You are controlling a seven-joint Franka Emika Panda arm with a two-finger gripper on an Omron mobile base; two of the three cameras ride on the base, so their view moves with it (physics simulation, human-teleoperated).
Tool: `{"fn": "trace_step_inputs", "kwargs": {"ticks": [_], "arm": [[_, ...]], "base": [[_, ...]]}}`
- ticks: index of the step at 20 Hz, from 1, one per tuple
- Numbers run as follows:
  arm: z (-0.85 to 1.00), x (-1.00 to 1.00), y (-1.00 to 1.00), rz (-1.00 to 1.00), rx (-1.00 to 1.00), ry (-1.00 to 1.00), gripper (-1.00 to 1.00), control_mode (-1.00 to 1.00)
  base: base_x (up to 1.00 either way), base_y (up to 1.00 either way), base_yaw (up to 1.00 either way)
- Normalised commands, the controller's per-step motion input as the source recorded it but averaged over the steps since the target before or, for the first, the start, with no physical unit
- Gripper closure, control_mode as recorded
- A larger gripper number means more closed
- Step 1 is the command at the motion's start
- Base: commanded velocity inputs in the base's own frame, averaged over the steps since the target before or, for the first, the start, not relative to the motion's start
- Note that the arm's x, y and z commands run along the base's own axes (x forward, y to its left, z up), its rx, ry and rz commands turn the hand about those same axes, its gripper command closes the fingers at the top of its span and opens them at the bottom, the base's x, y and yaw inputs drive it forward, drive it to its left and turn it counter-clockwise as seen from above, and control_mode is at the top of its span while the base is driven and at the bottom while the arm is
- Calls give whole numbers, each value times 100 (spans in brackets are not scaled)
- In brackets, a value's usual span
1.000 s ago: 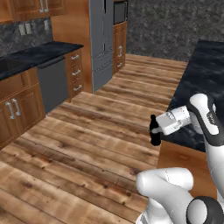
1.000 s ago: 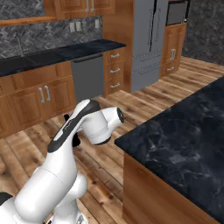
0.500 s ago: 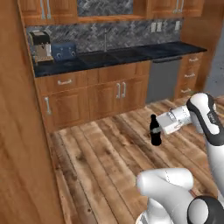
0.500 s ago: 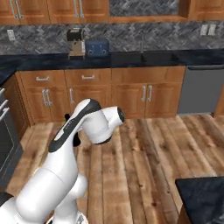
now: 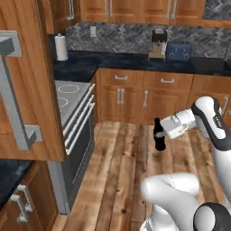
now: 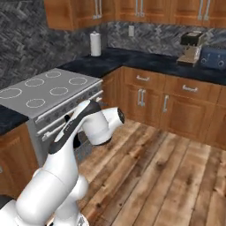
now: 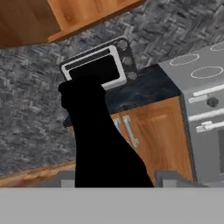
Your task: Pick the bottled drink from the counter and place it in the open cabinet.
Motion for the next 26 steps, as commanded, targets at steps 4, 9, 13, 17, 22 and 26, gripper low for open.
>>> {"fn": "trace_step_inputs", "kwargs": {"ticks": [4, 9, 13, 17, 22, 26], "arm": [[0, 0, 0, 0, 0, 0, 100, 100], [0, 0, 0, 0, 0, 0, 100, 100], [0, 0, 0, 0, 0, 0, 100, 100], [0, 0, 0, 0, 0, 0, 100, 100], [0, 0, 0, 0, 0, 0, 100, 100], [0, 0, 0, 0, 0, 0, 100, 100]], "base": [[0, 0, 86], [0, 0, 80], [1, 0, 81], [10, 0, 63], [31, -17, 8], [45, -34, 14]]}}
